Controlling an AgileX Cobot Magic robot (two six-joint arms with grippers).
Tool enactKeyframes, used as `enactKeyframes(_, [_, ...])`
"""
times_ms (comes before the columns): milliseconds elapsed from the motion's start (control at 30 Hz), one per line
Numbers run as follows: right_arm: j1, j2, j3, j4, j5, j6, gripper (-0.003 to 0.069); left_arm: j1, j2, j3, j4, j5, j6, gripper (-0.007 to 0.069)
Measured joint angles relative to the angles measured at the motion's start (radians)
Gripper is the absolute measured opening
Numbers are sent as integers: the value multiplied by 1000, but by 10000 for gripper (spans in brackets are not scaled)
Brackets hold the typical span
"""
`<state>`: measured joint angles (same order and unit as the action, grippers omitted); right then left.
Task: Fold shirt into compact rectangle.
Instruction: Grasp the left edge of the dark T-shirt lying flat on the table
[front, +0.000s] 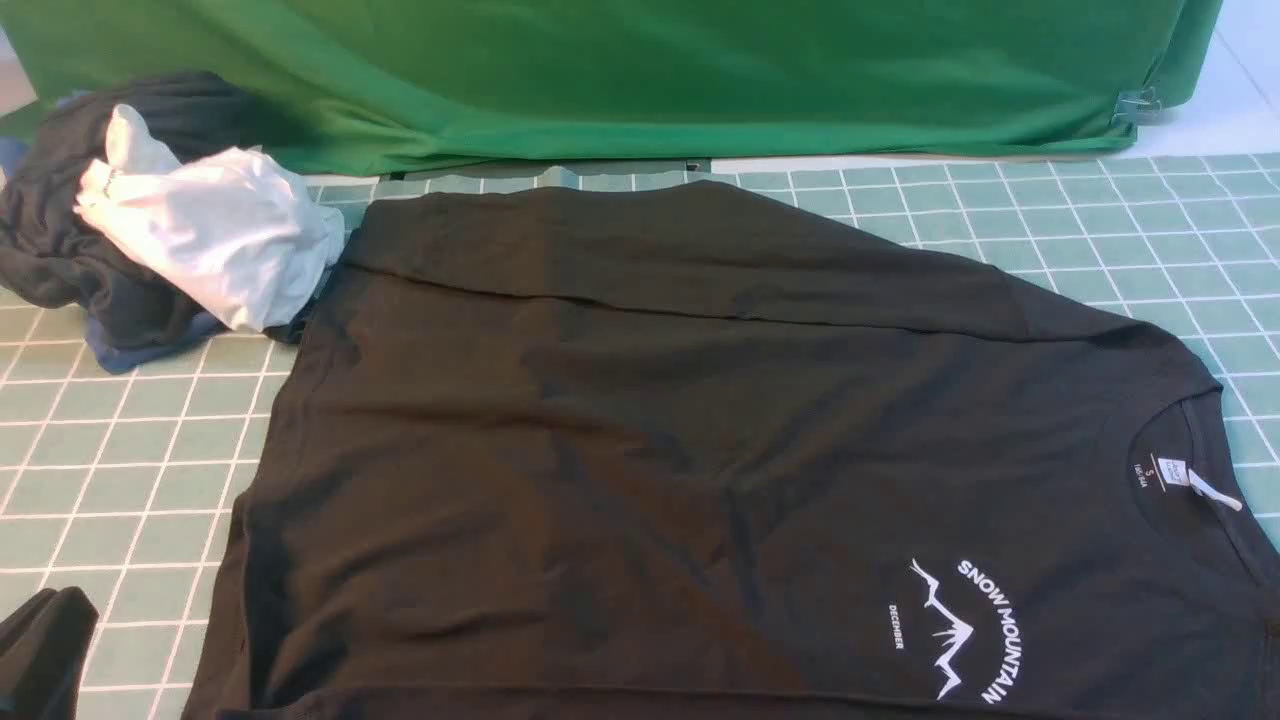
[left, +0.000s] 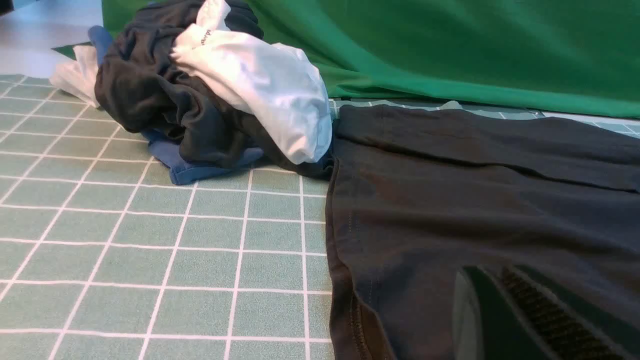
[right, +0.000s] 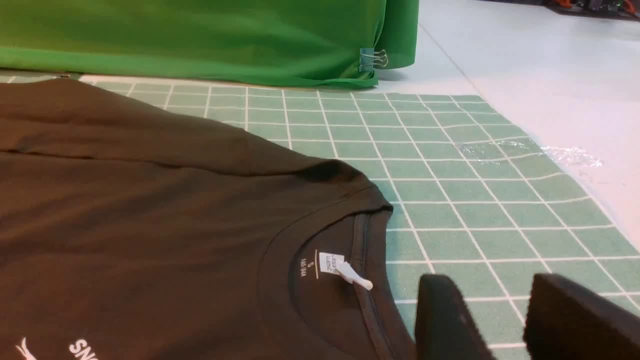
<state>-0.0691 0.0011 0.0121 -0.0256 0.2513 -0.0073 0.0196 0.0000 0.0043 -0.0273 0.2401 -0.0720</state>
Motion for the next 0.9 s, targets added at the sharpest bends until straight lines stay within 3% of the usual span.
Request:
enactKeyframes(800, [0,0,0,0,0,0,240,0,0,0,0,0,0,15])
enactKeyframes(900, [0,0,0,0,0,0,240,0,0,0,56,-11,14,15])
